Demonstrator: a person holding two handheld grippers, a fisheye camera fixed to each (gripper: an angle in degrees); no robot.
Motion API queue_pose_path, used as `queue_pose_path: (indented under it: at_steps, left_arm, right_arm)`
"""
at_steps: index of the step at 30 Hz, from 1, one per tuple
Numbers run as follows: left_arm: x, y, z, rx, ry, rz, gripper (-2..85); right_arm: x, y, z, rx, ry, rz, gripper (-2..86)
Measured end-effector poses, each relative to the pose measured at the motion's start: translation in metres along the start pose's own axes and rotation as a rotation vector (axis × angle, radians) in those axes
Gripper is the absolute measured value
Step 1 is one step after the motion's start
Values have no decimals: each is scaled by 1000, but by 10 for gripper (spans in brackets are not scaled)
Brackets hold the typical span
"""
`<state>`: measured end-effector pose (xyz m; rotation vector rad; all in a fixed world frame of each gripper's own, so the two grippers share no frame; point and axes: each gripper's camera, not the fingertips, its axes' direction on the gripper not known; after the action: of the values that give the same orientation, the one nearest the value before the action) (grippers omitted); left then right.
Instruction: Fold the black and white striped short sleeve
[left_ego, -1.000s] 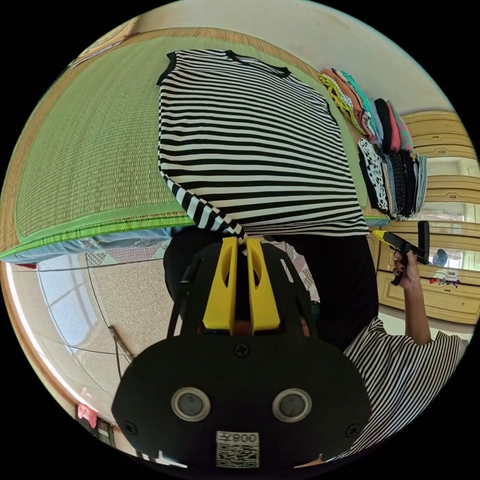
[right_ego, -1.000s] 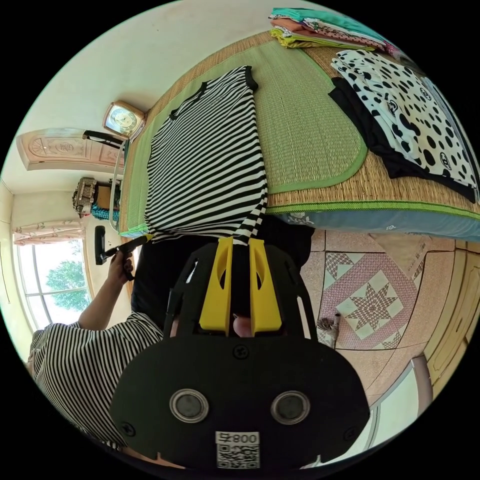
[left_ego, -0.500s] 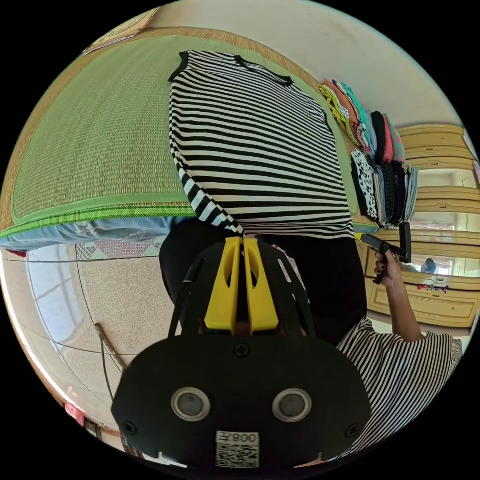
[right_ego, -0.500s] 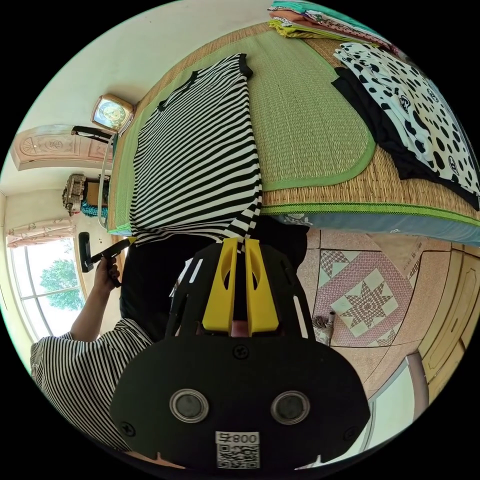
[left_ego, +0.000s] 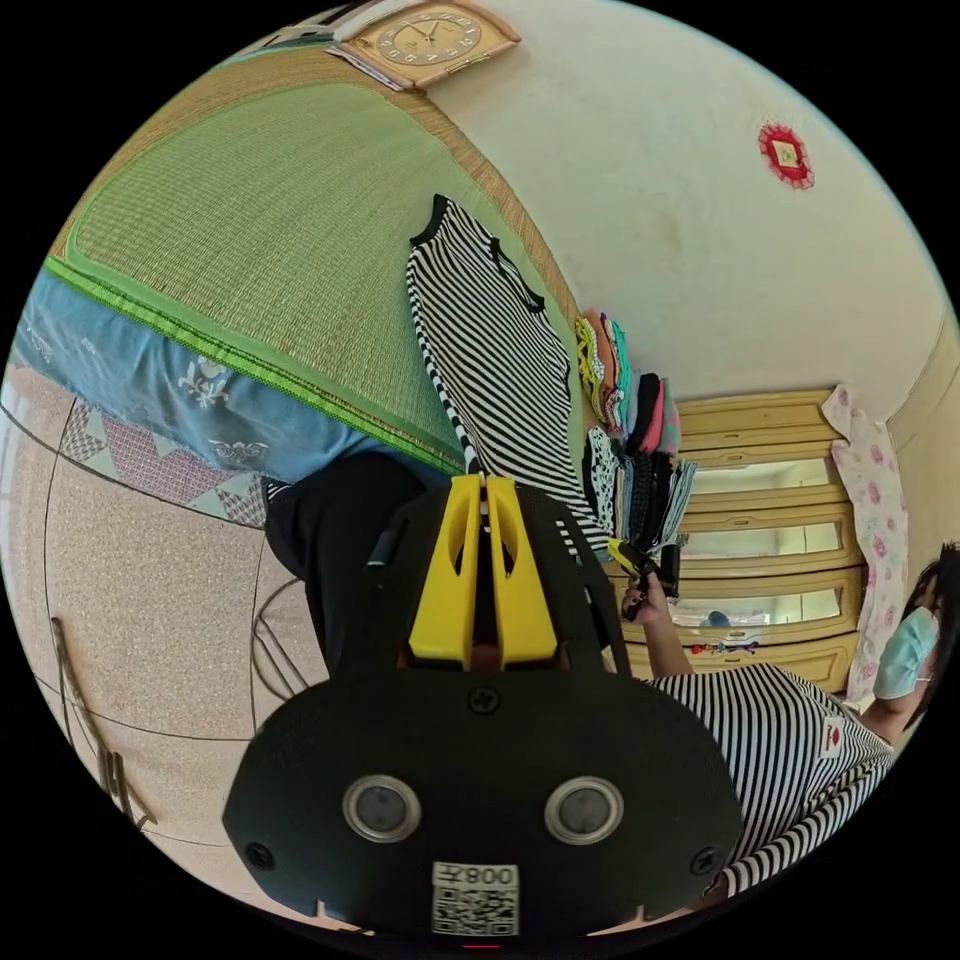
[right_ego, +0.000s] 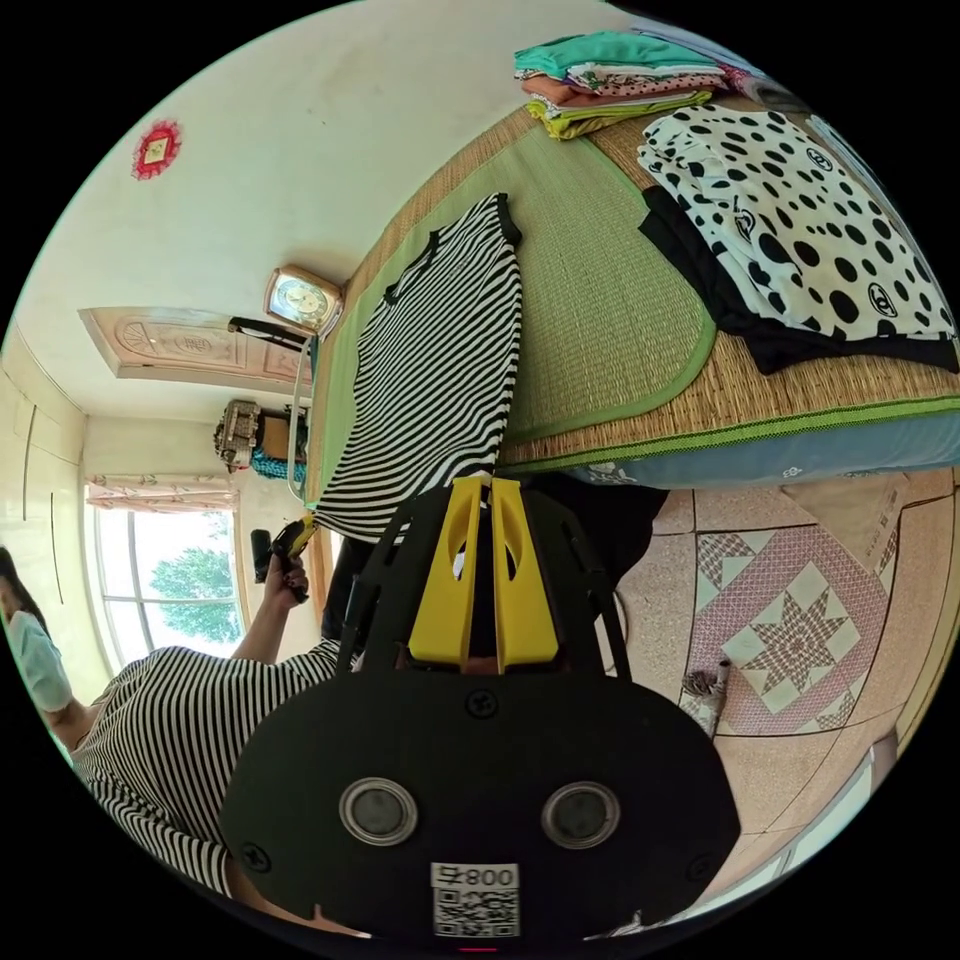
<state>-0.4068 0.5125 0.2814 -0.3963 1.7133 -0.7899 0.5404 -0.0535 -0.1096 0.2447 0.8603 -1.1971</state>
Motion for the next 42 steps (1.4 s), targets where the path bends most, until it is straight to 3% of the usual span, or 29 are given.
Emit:
queue_pose_path:
  at_steps: [15,28,42]
  left_arm:
    - [33,-99,-34,72,161,-10,10]
    - [104,-305,-22,120,125,63,9]
    - [107,-476,40,138,124,-26,10]
  right_arm:
    - [-25,-74,-34,90,-100,-45,16]
    - [-81,-278,-36,138,-76,-173,17]
    - [-77,-452,31,67,-50,-125,17]
